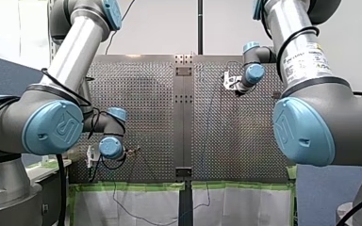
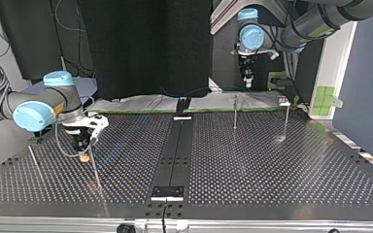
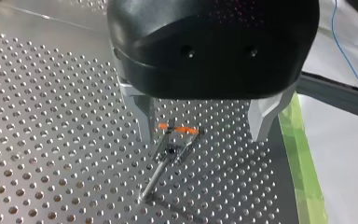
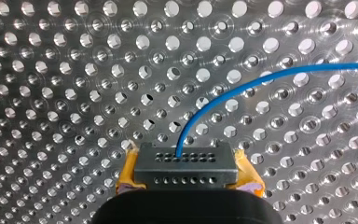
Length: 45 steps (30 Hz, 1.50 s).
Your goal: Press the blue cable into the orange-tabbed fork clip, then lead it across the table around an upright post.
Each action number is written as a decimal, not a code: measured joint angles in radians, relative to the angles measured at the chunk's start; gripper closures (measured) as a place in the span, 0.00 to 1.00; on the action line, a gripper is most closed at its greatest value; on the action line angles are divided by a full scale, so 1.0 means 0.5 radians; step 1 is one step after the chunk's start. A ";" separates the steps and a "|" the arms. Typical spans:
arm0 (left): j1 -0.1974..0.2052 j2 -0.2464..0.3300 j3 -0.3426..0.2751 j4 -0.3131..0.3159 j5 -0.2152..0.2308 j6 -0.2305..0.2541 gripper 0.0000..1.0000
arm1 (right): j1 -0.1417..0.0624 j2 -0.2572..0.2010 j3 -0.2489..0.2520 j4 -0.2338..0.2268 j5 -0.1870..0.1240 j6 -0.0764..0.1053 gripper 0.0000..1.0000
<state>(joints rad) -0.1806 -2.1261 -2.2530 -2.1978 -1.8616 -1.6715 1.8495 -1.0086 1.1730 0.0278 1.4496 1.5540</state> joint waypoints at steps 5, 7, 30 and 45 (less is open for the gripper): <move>0.021 -0.003 0.000 -0.046 -0.003 0.014 0.00 | 0.000 0.000 0.000 0.001 0.002 -0.001 1.00; 0.027 -0.003 0.000 -0.072 -0.004 0.031 0.00 | 0.001 0.000 0.000 0.000 0.003 -0.001 1.00; 0.048 -0.298 0.236 -0.427 -0.094 0.274 0.00 | 0.003 0.000 0.000 -0.001 0.006 -0.001 1.00; 0.054 -0.437 0.497 -0.658 -0.093 0.304 0.00 | 0.027 0.000 0.000 -0.001 0.006 -0.003 1.00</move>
<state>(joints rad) -0.1535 -2.3447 -2.0045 -2.5266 -1.9082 -1.5193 1.8629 -1.0085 1.1729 0.0274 1.4528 1.5527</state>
